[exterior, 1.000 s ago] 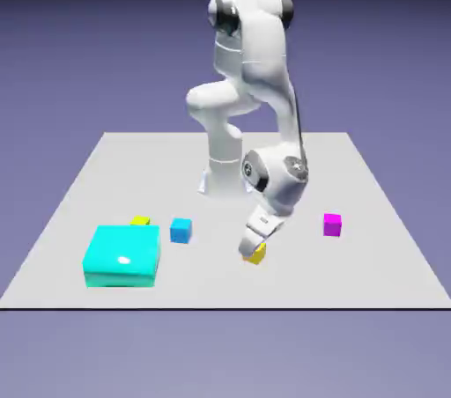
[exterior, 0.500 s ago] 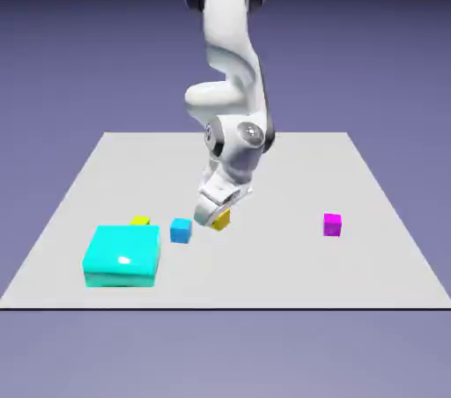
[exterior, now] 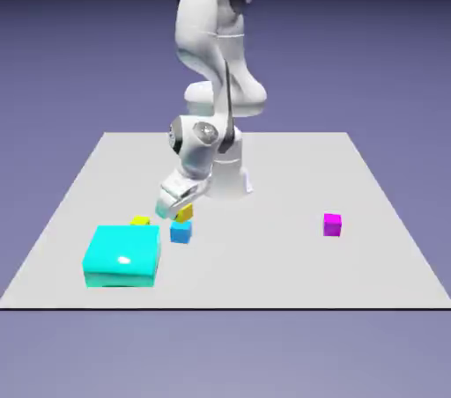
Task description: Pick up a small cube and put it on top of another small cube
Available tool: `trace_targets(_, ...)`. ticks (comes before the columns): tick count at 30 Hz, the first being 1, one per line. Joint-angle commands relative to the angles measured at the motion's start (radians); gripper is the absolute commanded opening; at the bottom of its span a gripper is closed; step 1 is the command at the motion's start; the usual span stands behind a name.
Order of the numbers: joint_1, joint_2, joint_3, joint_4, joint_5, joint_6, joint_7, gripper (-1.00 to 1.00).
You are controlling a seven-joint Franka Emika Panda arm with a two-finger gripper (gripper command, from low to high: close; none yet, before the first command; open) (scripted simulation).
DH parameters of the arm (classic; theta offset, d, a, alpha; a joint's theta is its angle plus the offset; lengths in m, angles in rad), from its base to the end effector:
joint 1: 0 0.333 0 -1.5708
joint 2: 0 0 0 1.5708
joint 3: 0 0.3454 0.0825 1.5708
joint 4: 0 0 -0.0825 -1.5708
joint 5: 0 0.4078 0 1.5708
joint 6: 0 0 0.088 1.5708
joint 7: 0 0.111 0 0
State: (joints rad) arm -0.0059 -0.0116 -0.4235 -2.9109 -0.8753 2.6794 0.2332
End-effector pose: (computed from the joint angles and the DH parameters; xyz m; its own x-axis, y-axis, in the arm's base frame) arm 0.2895 -0.1070 0.1730 0.9607 0.1339 -0.2431 0.1939 -0.9504 0.2431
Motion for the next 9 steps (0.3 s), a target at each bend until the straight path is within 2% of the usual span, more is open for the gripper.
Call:
trace_targets(1,0.003,0.0,0.0,0.0,0.0,0.0,0.0,1.0)
trace_targets(9,0.038,-0.289,0.065,-0.016,0.191,-0.272,-0.141,1.0)
